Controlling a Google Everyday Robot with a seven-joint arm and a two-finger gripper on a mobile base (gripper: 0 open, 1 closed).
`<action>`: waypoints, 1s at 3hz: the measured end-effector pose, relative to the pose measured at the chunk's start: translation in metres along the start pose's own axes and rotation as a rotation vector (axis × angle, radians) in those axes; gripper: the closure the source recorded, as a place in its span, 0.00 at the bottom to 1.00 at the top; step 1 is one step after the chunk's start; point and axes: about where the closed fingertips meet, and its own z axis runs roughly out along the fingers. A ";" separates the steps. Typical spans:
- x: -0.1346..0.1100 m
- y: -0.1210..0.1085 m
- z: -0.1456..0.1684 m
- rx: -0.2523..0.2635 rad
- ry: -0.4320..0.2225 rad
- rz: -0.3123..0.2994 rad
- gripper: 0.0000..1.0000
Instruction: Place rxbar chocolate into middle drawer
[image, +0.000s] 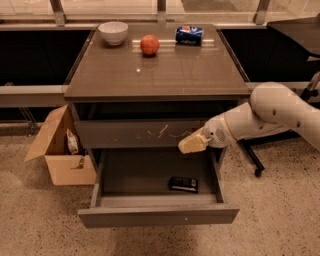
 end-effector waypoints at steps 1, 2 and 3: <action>0.020 -0.014 -0.003 0.030 -0.018 0.048 0.82; 0.015 -0.031 -0.035 0.112 -0.046 0.021 0.57; -0.004 -0.047 -0.073 0.188 -0.061 -0.033 0.34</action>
Offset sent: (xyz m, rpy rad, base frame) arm 0.0387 -0.0937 0.0416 -0.0622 -0.1865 -0.1803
